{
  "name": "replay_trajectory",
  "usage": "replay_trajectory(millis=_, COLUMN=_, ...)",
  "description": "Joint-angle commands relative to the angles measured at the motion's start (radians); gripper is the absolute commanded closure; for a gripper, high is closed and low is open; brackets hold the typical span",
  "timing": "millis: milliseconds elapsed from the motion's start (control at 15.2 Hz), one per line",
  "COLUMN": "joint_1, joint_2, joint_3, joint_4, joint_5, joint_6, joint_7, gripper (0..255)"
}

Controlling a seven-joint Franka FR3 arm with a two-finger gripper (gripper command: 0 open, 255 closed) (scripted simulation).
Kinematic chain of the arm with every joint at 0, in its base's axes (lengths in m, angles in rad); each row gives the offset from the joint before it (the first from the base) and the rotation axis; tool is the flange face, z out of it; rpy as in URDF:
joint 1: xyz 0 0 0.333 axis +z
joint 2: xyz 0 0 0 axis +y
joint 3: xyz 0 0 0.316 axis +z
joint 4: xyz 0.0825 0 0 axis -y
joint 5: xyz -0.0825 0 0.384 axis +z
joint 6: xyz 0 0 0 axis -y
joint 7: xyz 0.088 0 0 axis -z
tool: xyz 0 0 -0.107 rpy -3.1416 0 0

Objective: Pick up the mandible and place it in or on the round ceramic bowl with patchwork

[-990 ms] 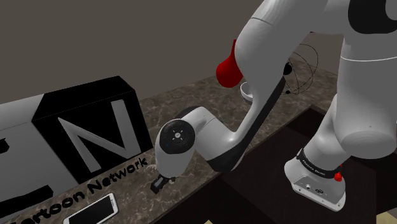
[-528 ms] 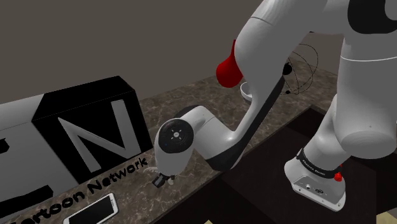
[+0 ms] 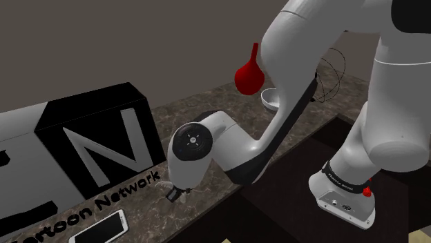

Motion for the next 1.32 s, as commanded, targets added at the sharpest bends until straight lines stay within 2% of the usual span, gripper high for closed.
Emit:
replay_trajectory(millis=0, joint_1=-0.011, joint_2=-0.02, joint_3=0.017, joint_4=-0.001, joint_5=0.032, joint_6=-0.01, joint_7=-0.026, gripper=255)
replay_trajectory(millis=660, joint_1=-0.076, joint_2=-0.148, joint_3=0.1, joint_4=-0.008, joint_5=0.21, joint_6=-0.065, joint_7=-0.167, gripper=255)
replay_trajectory(millis=726, joint_1=-0.069, joint_2=-0.135, joint_3=0.092, joint_4=-0.008, joint_5=0.19, joint_6=-0.06, joint_7=-0.151, gripper=255)
replay_trajectory(millis=792, joint_1=-0.069, joint_2=-0.135, joint_3=0.092, joint_4=-0.008, joint_5=0.19, joint_6=-0.06, joint_7=-0.151, gripper=0)
replay_trajectory(millis=924, joint_1=-0.171, joint_2=-0.039, joint_3=0.121, joint_4=0.026, joint_5=0.338, joint_6=-0.014, joint_7=-0.409, gripper=0)
replay_trajectory(millis=1056, joint_1=-0.261, joint_2=0.093, joint_3=0.162, joint_4=0.09, joint_5=0.443, joint_6=-0.037, joint_7=-0.625, gripper=0)
replay_trajectory(millis=1254, joint_1=-0.242, joint_2=0.13, joint_3=0.138, joint_4=0.093, joint_5=0.399, joint_6=-0.013, joint_7=-0.596, gripper=0)
